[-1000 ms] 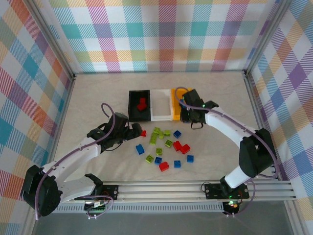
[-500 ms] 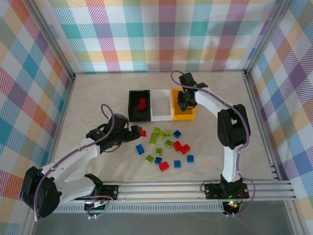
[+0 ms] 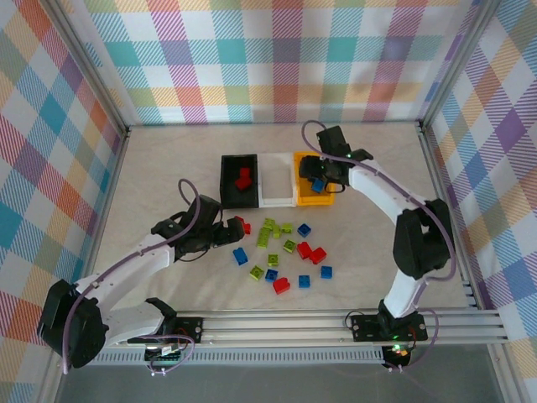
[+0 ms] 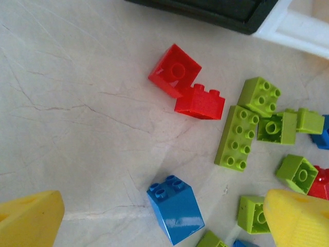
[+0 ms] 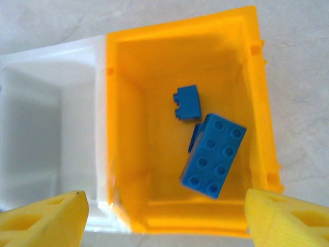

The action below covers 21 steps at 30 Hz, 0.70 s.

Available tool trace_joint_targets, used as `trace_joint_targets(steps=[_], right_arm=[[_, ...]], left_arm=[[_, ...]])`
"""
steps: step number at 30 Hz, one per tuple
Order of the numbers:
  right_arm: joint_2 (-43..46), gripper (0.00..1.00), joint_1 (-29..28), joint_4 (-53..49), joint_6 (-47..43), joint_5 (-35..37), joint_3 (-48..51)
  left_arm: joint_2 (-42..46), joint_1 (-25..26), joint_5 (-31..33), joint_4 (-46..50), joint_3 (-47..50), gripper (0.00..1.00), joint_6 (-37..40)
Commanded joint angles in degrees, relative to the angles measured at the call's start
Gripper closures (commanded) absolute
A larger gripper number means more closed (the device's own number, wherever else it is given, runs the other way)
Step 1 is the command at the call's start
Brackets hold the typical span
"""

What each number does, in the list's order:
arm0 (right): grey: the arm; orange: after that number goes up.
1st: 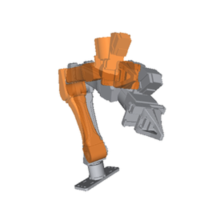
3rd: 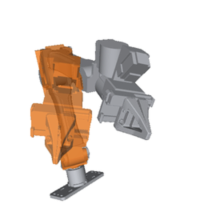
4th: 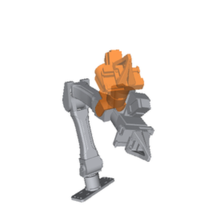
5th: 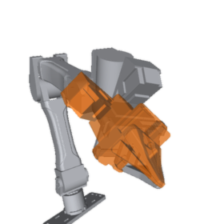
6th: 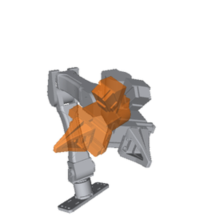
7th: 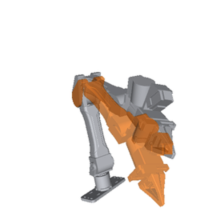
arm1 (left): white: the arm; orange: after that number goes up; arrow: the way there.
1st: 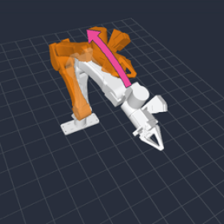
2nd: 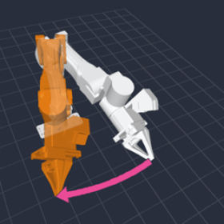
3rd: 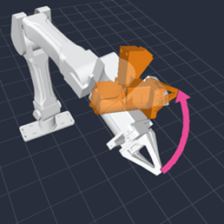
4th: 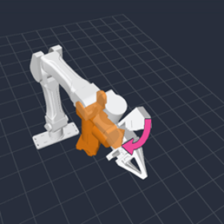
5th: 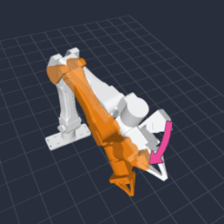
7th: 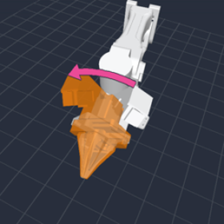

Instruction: Sort the legos into containers by color

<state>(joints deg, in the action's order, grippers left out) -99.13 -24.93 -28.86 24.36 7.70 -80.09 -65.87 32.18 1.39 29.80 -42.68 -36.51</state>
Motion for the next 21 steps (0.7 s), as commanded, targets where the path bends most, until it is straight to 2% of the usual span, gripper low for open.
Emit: trace_joint_targets(steps=[1,6,12,21], right_arm=[[4.46,0.19,-1.64,1.59,0.14,-2.2,5.68],[9.23,0.19,-1.88,3.27,1.87,-3.26,13.49],[12.46,0.18,-1.87,3.7,2.27,-2.79,17.22],[13.79,0.18,-1.88,3.82,1.93,-0.77,18.26]], left_arm=[[-2.66,0.73,-2.78,0.31,-2.52,0.05,2.47],[-9.36,3.66,-3.27,0.55,-3.59,0.08,3.38],[-15.9,7.4,-2.68,0.62,-4.91,0.14,3.11],[-20.5,11.16,-3.5,0.63,-3.46,0.31,1.64]])
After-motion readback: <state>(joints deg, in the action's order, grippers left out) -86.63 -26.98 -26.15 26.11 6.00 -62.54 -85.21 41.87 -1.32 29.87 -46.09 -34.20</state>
